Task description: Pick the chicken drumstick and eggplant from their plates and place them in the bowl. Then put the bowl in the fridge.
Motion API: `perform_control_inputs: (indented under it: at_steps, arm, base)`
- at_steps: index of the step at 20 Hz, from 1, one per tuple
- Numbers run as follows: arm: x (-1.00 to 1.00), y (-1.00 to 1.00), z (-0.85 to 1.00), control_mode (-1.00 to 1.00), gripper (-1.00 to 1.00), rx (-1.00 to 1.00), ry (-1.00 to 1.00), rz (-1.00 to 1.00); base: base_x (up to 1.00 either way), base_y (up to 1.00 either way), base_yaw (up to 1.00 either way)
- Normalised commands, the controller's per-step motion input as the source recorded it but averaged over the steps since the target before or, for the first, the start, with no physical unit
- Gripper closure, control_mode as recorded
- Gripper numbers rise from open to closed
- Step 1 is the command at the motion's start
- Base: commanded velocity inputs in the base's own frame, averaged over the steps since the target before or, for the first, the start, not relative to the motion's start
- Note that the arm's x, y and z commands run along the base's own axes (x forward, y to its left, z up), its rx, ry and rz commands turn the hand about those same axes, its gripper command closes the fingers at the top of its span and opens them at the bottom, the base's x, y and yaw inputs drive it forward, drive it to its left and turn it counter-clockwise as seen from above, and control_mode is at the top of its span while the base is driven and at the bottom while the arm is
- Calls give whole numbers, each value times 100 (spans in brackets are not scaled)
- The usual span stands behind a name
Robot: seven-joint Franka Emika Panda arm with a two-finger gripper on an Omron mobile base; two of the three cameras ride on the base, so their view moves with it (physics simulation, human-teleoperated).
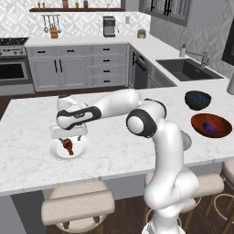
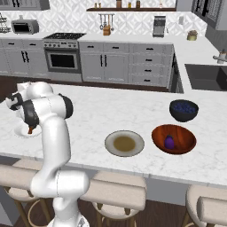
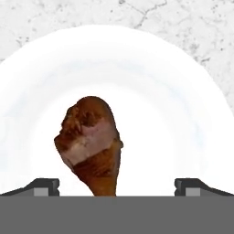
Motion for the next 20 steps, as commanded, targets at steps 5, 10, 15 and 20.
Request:
perform_control_inputs:
  at_steps: [5, 10, 15, 20]
  arm:
    - [17, 8, -19, -100, -100, 0, 3, 0]
    - [12, 7, -28, -100, -100, 0, 4, 0]
    - [0, 1, -25, -100, -100, 0, 2, 0]
    - [0, 0, -15, -100, -100, 0, 0, 0]
  base:
    - [0, 0, 0]
    - [0, 0, 0]
    - [0, 0, 0]
    - [0, 0, 0]
